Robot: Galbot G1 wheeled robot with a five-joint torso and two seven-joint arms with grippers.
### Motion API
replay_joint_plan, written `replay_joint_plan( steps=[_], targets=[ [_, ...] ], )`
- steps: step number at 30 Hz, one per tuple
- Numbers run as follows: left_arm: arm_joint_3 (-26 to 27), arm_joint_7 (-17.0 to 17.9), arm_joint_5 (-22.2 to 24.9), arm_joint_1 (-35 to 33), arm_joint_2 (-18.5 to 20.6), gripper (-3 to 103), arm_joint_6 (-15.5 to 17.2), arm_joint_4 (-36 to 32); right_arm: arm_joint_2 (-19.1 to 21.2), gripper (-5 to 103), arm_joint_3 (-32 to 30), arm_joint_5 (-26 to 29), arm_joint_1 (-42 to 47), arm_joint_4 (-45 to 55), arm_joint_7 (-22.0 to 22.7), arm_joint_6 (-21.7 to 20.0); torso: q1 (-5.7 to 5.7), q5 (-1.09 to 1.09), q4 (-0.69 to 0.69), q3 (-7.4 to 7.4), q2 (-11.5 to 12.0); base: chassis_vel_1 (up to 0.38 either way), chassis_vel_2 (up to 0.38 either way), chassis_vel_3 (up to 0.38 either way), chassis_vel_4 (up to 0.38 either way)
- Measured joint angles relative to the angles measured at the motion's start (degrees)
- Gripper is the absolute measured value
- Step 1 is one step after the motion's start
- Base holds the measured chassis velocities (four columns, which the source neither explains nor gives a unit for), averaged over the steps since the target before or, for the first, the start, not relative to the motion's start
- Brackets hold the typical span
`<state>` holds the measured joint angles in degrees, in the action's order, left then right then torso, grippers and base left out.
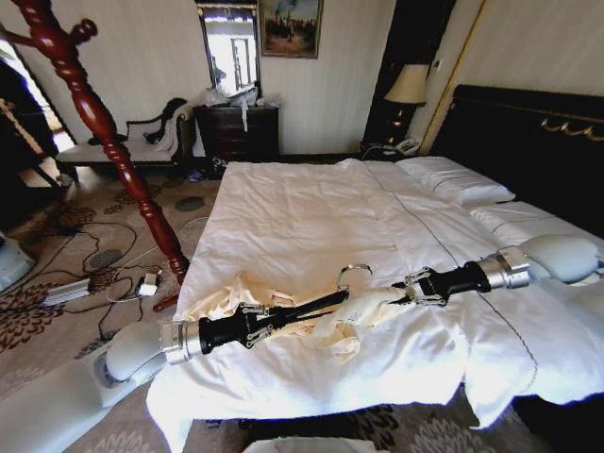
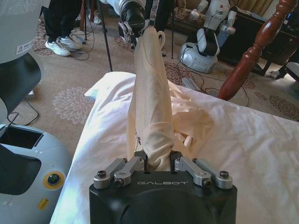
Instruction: Pick up the clothes from the bed and hang them on the clothes hanger.
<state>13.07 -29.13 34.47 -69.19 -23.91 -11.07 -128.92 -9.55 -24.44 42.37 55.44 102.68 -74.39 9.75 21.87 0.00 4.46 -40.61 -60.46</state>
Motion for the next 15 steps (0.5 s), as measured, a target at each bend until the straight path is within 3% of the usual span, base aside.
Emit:
replay_joint_plan(
  steps=[10, 12, 13, 15],
  targets=[
    [2.36, 0.31, -1.77, -1.15, -1.91, 14, -1.10, 0.20, 0.47, 22, -0.32, 0.10, 0.44, -0.42, 0.16, 1.15, 0.00, 0.00, 0.00, 0.00, 0.00, 0.000, 0.000, 0.000, 0.000],
    [3.14, 0.81, -1.96, -1.37, -2.36, 17, -1.40, 0.21, 0.45, 22, -0.31, -0.02, 0.71, -1.30, 0.14, 1.58, 0.00, 0.00, -0.01, 0.00, 0.00, 0.000, 0.000, 0.000, 0.000],
    [3.43, 1.07, -2.03, -1.56, -2.50, 25, -1.50, 0.19, 0.38, 22, -0.31, -0.06, 0.83, -1.92, 0.13, 1.88, 0.00, 0.01, 0.02, 0.00, 0.00, 0.000, 0.000, 0.000, 0.000],
    [3.49, 1.07, -2.26, -1.77, -2.53, 25, -1.66, 0.05, 0.33, 22, -0.31, 0.18, 0.84, -2.44, 0.11, 2.13, 0.00, 0.01, 0.01, 0.00, 0.00, 0.000, 0.000, 0.000, 0.000]
  ],
)
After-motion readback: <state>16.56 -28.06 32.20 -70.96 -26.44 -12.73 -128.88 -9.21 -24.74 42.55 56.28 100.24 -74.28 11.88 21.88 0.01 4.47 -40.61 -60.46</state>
